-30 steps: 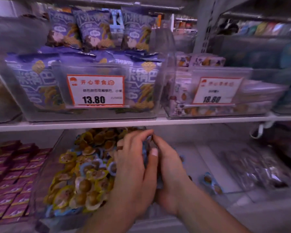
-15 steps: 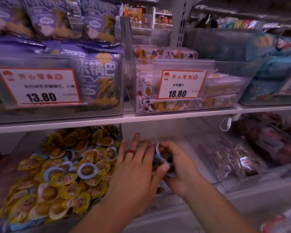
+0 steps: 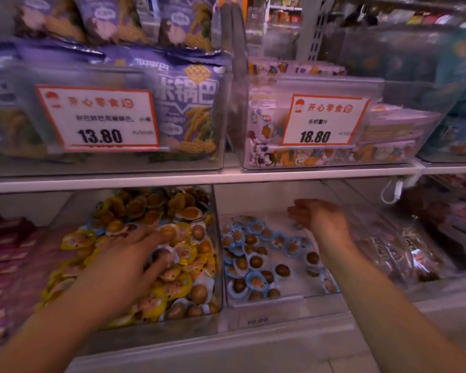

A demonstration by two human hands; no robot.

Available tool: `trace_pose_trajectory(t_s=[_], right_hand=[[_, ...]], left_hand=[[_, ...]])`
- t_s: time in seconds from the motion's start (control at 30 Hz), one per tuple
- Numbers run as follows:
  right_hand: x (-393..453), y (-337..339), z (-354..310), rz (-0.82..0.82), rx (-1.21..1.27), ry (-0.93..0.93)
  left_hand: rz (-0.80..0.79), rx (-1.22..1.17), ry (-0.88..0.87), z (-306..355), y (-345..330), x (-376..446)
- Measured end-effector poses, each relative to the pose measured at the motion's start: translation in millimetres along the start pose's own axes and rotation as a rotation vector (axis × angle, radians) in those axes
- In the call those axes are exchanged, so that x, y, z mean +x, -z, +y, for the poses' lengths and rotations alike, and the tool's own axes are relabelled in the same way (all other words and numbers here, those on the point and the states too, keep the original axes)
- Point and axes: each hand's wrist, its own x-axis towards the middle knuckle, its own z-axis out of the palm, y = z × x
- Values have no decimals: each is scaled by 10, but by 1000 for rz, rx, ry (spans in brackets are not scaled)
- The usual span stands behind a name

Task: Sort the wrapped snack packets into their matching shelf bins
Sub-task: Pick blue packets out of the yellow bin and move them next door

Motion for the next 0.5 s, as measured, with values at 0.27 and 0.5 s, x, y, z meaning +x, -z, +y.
trace_pose_trajectory(t_s=[0.27,0.5], right_hand=[[-1002,-627,-90,-262,-447,868],[-1330,-1175,13,-659,-997,1050]], left_hand=[[224,-238,35,-270,176,-161],[443,-538,196,-463,276,-199]])
